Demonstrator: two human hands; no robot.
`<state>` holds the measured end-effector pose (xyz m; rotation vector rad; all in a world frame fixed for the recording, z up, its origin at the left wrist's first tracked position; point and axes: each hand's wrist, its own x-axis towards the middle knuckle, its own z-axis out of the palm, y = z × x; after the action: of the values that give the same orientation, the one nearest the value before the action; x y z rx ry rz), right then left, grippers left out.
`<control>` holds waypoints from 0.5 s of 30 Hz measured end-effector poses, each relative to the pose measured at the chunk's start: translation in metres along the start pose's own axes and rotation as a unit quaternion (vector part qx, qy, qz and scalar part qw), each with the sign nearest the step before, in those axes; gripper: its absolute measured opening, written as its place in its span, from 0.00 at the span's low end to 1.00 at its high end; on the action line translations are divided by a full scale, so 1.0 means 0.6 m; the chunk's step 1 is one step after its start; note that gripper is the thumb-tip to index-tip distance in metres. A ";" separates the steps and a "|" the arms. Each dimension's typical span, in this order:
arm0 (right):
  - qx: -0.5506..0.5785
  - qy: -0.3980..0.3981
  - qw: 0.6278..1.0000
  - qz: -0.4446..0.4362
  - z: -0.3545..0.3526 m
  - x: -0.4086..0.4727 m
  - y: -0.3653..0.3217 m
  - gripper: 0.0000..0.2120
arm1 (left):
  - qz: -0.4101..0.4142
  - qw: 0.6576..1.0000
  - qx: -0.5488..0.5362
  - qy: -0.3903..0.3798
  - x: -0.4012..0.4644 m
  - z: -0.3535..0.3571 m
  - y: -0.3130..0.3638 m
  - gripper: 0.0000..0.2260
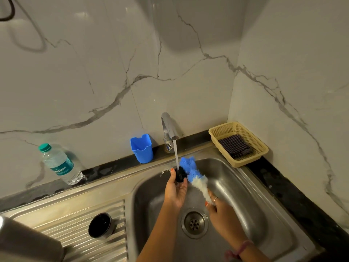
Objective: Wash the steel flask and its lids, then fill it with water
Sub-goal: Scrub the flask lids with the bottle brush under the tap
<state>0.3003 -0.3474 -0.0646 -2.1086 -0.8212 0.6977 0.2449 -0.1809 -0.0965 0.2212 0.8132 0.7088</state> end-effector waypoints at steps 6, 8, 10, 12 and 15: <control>-0.070 0.042 0.997 -0.014 -0.018 -0.002 -0.009 0.24 | -0.004 1.000 -0.014 0.007 0.001 -0.006 0.002 0.17; -0.109 0.050 0.992 -0.027 -0.022 -0.002 -0.012 0.25 | 0.006 0.999 -0.028 0.017 -0.001 -0.005 0.000 0.16; -0.153 0.047 0.986 -0.053 -0.021 -0.010 -0.021 0.26 | 0.016 0.999 -0.016 0.022 0.004 -0.004 -0.003 0.15; -0.184 0.050 0.980 -0.065 -0.020 -0.017 -0.029 0.27 | 0.008 1.000 -0.016 0.020 0.008 -0.003 -0.006 0.15; -0.188 0.059 0.980 -0.038 -0.024 -0.009 -0.022 0.27 | -0.002 1.000 -0.022 0.014 0.002 0.003 -0.006 0.15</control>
<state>0.3025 -0.3510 -0.0451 -2.4108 -1.0251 0.3939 0.2485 -0.1824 -0.0974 0.1695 0.8239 0.7272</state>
